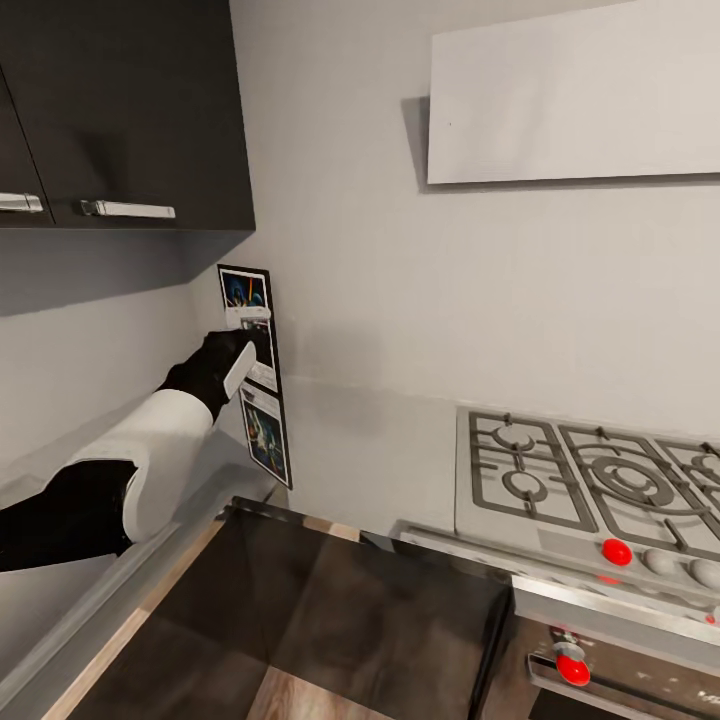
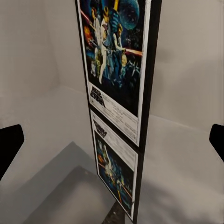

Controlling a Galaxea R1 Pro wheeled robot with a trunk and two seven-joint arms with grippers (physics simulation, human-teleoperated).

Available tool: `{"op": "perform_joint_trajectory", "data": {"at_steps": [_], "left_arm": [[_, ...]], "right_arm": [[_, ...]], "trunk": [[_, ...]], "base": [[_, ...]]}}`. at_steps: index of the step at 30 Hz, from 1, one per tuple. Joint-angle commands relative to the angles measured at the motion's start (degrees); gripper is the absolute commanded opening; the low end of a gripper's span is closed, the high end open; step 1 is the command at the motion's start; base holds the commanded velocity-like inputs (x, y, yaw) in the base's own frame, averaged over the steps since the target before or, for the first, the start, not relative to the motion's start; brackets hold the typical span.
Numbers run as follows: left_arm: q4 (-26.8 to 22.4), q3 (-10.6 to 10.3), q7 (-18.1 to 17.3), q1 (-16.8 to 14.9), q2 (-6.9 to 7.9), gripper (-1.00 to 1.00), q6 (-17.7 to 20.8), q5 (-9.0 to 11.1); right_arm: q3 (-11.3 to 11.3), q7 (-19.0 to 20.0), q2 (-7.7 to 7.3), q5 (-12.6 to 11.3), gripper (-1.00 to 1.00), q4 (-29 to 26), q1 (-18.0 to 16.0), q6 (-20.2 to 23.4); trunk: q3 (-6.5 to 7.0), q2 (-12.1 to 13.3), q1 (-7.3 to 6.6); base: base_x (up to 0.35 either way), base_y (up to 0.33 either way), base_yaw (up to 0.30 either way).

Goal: Pick up the poster from the kitchen countertop and hang it on one of the wall nails in the kitchen.

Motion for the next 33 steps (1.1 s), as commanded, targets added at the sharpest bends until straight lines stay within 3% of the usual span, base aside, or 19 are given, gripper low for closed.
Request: {"op": "perform_joint_trajectory", "data": {"at_steps": [1,15,33], "left_arm": [[-0.2,0.1,0.1,0.0,-0.04,1.0,0.2,0.0],[-1.3,0.2,0.1,0.0,-0.04,1.0,0.1,0.0],[-3.1,0.2,0.1,0.0,-0.04,1.0,0.3,0.0]], "right_arm": [[-0.6,0.0,0.0,0.0,1.0,0.0,0.0,-0.1],[-1.4,0.0,-0.02,0.0,1.0,0.1,0.0,-0.1],[-1.2,0.3,-0.13,0.5,1.0,0.2,0.0,0.1]], "trunk": [[-0.06,0.0,0.0],[-0.9,0.0,0.0],[-1.01,0.0,0.0]], "base": [[0.0,0.0,0.0],[0.007,0.0,0.0],[0.18,0.0,0.0]]}}
